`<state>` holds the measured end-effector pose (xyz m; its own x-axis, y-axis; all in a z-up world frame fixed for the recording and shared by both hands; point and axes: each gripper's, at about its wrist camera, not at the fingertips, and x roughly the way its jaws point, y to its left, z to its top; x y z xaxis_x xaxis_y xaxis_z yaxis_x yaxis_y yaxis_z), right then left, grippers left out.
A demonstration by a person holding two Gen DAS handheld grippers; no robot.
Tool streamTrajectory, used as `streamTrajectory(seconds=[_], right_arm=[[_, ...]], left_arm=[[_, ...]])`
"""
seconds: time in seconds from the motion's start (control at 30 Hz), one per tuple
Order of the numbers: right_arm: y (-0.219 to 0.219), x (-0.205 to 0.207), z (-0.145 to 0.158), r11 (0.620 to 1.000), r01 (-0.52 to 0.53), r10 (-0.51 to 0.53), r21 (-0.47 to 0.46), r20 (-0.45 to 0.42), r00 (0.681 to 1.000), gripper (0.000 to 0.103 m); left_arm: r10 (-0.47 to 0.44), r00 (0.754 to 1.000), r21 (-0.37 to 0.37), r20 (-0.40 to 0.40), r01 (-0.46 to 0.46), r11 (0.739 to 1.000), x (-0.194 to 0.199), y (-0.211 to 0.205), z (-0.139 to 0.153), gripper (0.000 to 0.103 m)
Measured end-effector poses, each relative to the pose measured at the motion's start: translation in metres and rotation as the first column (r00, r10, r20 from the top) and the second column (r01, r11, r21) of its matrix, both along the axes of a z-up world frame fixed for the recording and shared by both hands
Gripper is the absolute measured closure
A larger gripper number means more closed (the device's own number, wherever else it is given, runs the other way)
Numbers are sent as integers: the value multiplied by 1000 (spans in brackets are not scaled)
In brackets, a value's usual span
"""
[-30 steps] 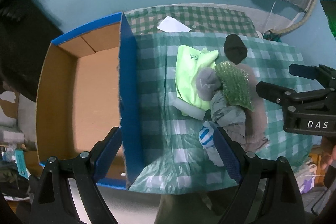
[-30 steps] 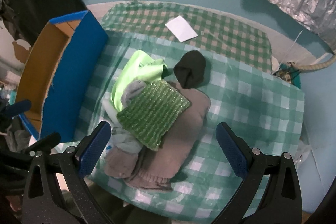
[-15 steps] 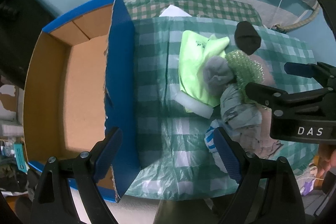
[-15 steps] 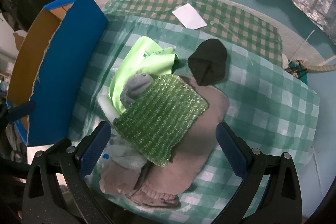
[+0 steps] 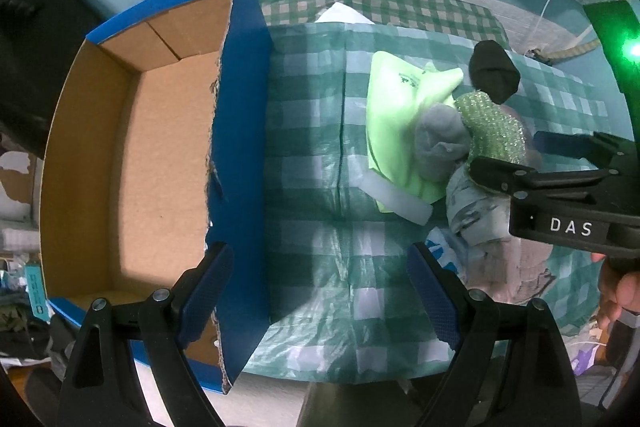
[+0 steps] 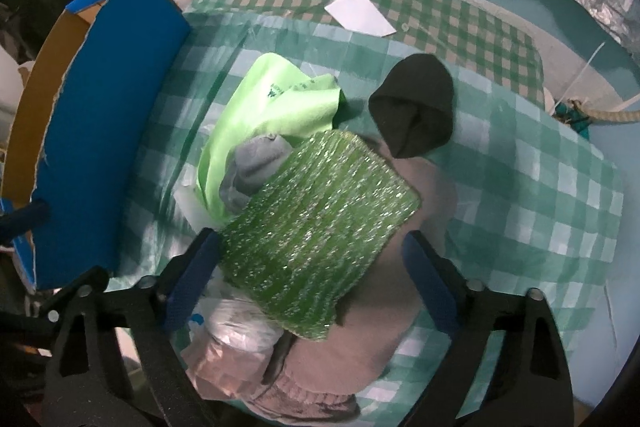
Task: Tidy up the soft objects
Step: 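Lower both tools toward the pile of soft items on the bed, then close left tool on grey rolled sock bundle while right tool grips green sparkly scrubber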
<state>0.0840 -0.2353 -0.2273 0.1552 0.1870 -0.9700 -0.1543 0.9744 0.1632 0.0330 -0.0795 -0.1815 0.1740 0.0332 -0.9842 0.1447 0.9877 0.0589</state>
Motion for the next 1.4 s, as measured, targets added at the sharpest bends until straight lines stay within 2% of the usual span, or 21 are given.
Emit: streamTrajectory(seconds=[0.1,0.17,0.4,0.47,0.57,0.63,0.8,0.9,1.07,1.17,1.27,1.33,1.4], right_arm=[[2,0,-3,999,-10,11,36,-21,1000,28],[2,-1,-2,998,-17,19,57,-22,1000,40],[-5,-4,8,995,-15,16,101,-8,1000,62],[-12,-4,10,992,-1,3,123,-12,1000,72],[-22,-6,11,990,7,-5,141,-17,1000,82],[-28,-6,7,989,15,-11,148,-33,999,85],[-50,-10,7,980,91,-83,176,-53,995,83],[-59,-12,10,979,103,-95,176,-53,994,69],[-67,-16,14,979,109,-102,173,-49,994,62],[-70,-19,16,979,113,-107,172,-41,993,55],[-72,-21,18,979,113,-108,172,-38,993,53],[-72,-21,19,978,112,-107,173,-39,994,53],[-72,-22,20,979,110,-105,174,-41,994,53]], left_arm=[[0,1000,-4,-2,0,1000,1,2,-1,14],[-6,1000,-20,-13,6,1000,1,1,0,14],[-65,998,-67,-17,64,996,0,-23,6,14],[-79,996,-90,-29,76,993,0,-30,6,14],[-100,994,-122,-38,94,988,-1,-42,5,14],[-112,993,-127,-43,106,986,0,-48,4,14],[-91,993,-195,-73,75,978,2,-56,-3,14],[-91,992,-219,-92,69,973,4,-63,-8,14],[-80,984,-262,-157,37,964,8,-71,-25,13],[-66,981,-257,-182,17,966,9,-75,-35,13],[-50,979,-247,-198,0,969,10,-77,-45,14],[-38,978,-248,-207,-15,969,11,-78,-51,20],[-25,977,-250,-211,-29,968,12,-76,-54,37]])
